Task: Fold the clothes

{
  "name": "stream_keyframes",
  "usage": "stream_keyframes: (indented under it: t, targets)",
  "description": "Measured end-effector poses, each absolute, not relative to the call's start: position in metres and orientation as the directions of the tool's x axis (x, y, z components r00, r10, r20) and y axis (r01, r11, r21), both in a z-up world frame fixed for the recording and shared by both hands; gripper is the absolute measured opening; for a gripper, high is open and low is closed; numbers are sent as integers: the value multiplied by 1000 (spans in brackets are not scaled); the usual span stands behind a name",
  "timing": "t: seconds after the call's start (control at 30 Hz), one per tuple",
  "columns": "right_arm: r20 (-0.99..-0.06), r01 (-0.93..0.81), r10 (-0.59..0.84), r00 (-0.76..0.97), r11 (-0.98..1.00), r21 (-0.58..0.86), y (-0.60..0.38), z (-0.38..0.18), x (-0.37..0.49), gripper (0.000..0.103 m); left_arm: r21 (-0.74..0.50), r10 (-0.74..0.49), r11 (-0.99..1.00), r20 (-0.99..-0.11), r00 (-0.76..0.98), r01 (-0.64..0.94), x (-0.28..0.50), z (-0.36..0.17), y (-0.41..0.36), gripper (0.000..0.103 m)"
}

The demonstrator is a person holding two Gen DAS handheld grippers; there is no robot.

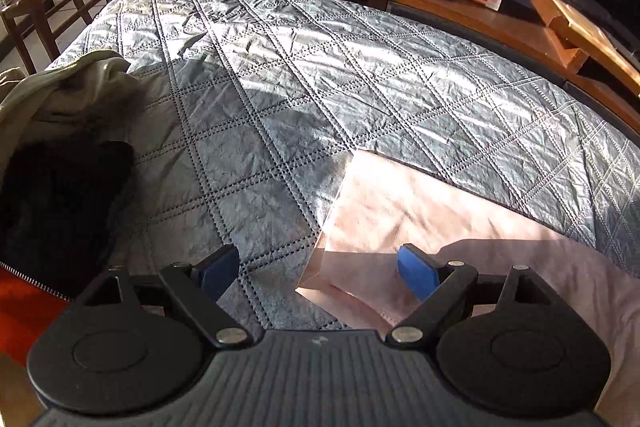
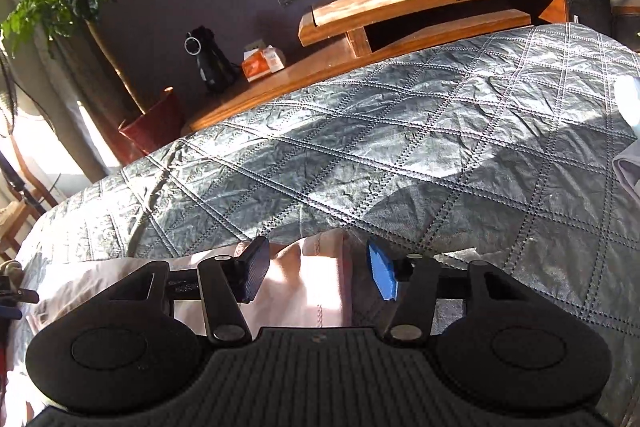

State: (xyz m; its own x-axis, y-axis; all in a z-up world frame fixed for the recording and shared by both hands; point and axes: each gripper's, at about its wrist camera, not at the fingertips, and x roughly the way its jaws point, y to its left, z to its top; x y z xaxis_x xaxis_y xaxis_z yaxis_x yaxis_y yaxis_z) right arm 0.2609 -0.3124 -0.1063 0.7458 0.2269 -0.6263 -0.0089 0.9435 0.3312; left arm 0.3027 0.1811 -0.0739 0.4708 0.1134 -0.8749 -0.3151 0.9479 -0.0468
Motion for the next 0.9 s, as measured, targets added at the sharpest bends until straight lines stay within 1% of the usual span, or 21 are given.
stream_keyframes:
  t: [0.03, 0.07, 0.1, 0.17, 0.2, 0.3, 0.33, 0.37, 0.4, 0.53, 0.63, 0.73, 0.8, 0.83, 0.9]
  targets:
    - [-635, -20, 214, 742, 954, 299, -308, -107, 262, 48, -45, 111, 951, -874, 473, -307, 307, -75, 179, 84]
    - [-643, -31, 201, 739, 964, 266, -305, -107, 262, 25, -37, 114, 954, -872, 476, -296, 311, -75, 177, 84]
    - [-645, -46, 187, 741, 972, 229, -301, -106, 262, 20, -26, 118, 959, -870, 479, -284, 316, -75, 174, 84]
    - [-638, -73, 166, 752, 983, 170, -294, -103, 259, 16, 0, 132, 965, -863, 488, -261, 324, -74, 167, 85]
    - [-630, -76, 167, 758, 983, 169, -294, -101, 258, 13, 18, 142, 968, -860, 490, -249, 328, -74, 164, 86]
    - [-604, -88, 173, 778, 982, 169, -291, -91, 256, 12, 95, 187, 974, -850, 493, -206, 337, -79, 155, 88]
    - [-596, -96, 180, 783, 981, 171, -290, -87, 255, 12, 131, 213, 972, -839, 502, -193, 338, -81, 152, 92]
    - [-588, -104, 189, 786, 979, 176, -288, -84, 254, 11, 170, 243, 968, -823, 514, -185, 340, -82, 150, 98]
    - [-581, -111, 197, 789, 977, 181, -287, -82, 253, 11, 200, 269, 962, -809, 523, -185, 341, -83, 149, 99]
    - [-573, -118, 201, 795, 977, 180, -286, -78, 251, 11, 169, 255, 964, -800, 543, -204, 341, -83, 153, 97]
    - [-565, -117, 199, 801, 977, 178, -286, -74, 249, 11, 183, 258, 965, -786, 562, -187, 337, -82, 151, 98]
    - [-560, -119, 202, 804, 976, 183, -286, -74, 246, 11, 202, 287, 957, -758, 586, -207, 333, -77, 154, 96]
    - [-562, -121, 207, 801, 975, 187, -286, -75, 246, 11, 173, 265, 963, -757, 598, -208, 332, -75, 158, 96]
    - [-562, -124, 209, 800, 975, 187, -286, -75, 246, 11, 119, 209, 975, -773, 600, -186, 332, -76, 161, 96]
    - [-563, -129, 214, 798, 974, 188, -284, -75, 246, 11, -12, 59, 993, -807, 588, -117, 334, -84, 166, 96]
